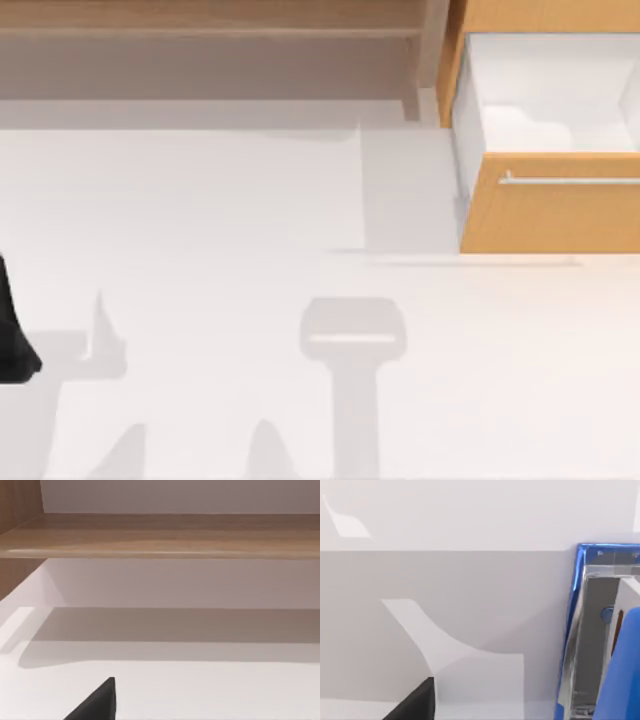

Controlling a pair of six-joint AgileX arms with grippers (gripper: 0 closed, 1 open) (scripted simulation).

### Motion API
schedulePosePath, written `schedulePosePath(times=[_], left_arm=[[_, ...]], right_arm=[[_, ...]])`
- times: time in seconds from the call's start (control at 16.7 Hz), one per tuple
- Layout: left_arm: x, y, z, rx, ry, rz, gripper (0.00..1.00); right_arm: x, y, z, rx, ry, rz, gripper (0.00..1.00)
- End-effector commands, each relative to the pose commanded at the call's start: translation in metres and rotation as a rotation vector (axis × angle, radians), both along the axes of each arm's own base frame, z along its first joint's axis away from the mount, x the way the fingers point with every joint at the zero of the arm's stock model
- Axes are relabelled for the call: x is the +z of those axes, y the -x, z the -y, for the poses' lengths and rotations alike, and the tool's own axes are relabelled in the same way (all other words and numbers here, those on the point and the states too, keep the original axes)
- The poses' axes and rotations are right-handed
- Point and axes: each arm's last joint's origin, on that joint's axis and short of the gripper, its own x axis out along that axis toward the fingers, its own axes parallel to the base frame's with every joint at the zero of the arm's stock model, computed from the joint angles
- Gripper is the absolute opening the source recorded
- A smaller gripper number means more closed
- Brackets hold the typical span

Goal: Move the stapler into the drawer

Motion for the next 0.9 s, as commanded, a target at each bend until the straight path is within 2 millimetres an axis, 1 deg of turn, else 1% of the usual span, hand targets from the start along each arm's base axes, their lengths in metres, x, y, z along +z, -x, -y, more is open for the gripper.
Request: schedulePosePath(times=[0.66, 0.72, 0.9], left_arm=[[0.0, 0.0, 0.0, 0.0, 0.0, 0.0, 1.0], [0.0, 0.0, 0.0, 0.0, 0.0, 0.0, 1.0], [0.0, 0.0, 0.0, 0.0, 0.0, 0.0, 1.0]], right_arm=[[0.0, 0.0, 0.0, 0.0, 0.0, 0.0, 0.02], [0.0, 0.0, 0.0, 0.0, 0.0, 0.0, 0.0], [0.0, 0.0, 0.0, 0.0, 0.0, 0.0, 0.0]])
